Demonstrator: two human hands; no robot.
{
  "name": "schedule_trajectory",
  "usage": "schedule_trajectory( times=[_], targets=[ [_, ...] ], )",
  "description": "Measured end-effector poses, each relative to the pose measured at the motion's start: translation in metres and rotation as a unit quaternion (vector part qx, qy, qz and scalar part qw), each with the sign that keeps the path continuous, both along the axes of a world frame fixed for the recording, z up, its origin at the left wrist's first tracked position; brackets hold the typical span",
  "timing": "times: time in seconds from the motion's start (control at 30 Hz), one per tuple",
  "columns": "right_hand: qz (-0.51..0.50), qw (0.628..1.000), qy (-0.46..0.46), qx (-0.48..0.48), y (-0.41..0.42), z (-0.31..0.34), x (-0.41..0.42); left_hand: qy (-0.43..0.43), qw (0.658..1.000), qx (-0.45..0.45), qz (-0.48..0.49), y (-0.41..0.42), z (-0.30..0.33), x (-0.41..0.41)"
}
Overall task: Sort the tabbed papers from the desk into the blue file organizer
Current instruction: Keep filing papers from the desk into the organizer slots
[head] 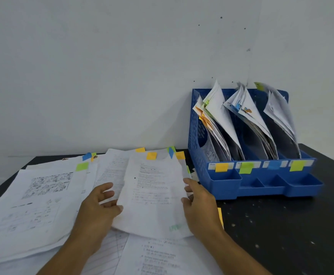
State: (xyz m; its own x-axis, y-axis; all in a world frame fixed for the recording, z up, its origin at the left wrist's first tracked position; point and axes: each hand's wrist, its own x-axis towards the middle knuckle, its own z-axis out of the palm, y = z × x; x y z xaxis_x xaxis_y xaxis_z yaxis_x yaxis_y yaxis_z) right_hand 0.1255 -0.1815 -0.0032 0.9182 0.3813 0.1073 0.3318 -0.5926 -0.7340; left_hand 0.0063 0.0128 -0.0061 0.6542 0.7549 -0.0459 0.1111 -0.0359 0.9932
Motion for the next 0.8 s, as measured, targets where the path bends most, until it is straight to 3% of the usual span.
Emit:
schedule_trajectory(
  times=[0.17, 0.27, 0.47, 0.6, 0.7, 0.8],
  targets=[
    [0.014, 0.990, 0.047, 0.134, -0.007, 0.009, 0.005, 0.009, 0.996, -0.078, -0.033, 0.005, 0.001, 0.000],
    [0.031, 0.980, 0.075, 0.181, -0.011, 0.016, 0.008, 0.026, 0.996, -0.081, -0.033, 0.005, 0.003, 0.001],
    [0.092, 0.951, 0.177, 0.236, -0.021, 0.033, 0.005, -0.079, 0.987, -0.140, -0.027, 0.001, 0.018, 0.006],
    [0.125, 0.950, 0.194, 0.210, -0.030, 0.043, 0.005, -0.076, 0.992, -0.097, -0.034, 0.005, 0.025, 0.003],
    [0.166, 0.956, 0.160, 0.183, -0.041, 0.053, 0.005, -0.048, 0.997, -0.006, -0.056, 0.002, 0.030, 0.007],
    [0.141, 0.957, 0.108, 0.231, -0.051, 0.067, 0.004, -0.041, 0.994, 0.051, -0.088, -0.014, 0.046, 0.013]
  ],
)
